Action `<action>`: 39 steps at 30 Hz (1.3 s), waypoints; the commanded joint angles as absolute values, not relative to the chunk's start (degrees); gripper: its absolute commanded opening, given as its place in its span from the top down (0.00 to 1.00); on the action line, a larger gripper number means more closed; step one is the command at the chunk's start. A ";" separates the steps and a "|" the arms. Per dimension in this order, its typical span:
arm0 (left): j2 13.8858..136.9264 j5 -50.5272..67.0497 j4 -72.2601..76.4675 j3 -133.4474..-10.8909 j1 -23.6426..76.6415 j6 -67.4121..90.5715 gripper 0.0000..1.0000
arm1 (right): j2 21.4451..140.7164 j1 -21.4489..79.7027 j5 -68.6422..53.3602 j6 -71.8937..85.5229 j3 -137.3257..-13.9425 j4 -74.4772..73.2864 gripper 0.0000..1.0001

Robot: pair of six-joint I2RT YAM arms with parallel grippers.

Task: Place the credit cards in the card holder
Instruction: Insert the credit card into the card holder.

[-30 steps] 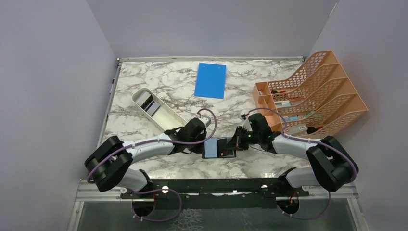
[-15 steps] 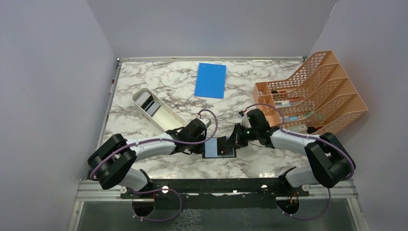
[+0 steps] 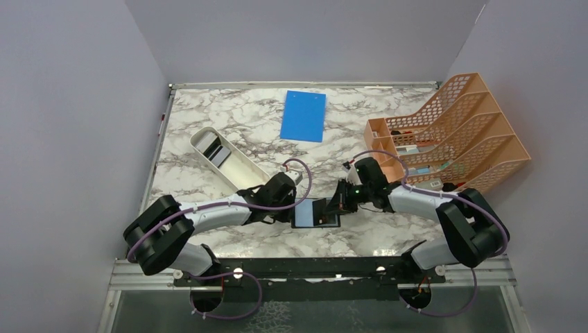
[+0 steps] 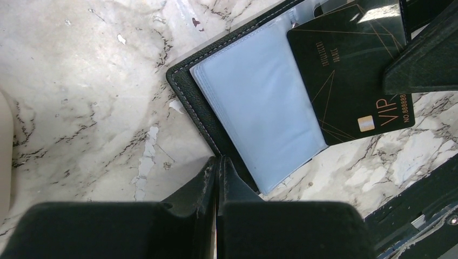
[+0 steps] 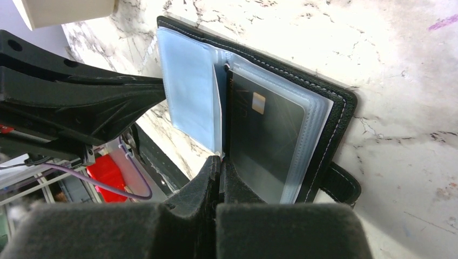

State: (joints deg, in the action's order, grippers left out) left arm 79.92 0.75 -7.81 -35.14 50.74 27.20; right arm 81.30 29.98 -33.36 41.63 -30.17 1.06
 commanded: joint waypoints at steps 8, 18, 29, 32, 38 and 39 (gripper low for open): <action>79.71 0.52 -6.07 -34.88 51.00 27.74 0.96 | 85.65 29.71 -34.98 40.51 -30.50 4.04 0.99; 80.66 1.07 -5.46 -34.63 51.14 27.87 0.96 | 87.44 29.67 -35.70 41.22 -30.78 6.53 0.99; 80.52 1.32 -4.67 -34.00 51.07 28.25 0.96 | 89.02 29.60 -37.45 43.49 -30.24 11.74 0.99; 79.93 1.45 -4.71 -33.84 51.12 28.40 0.96 | 89.05 29.64 -37.32 43.96 -30.00 11.75 0.95; 78.91 1.34 -4.10 -32.67 51.11 29.93 0.96 | 87.21 29.71 -30.78 42.77 -31.15 4.60 0.74; 78.80 1.50 -4.06 -32.69 51.13 29.97 0.96 | 86.18 29.71 -27.83 42.23 -31.78 1.39 0.70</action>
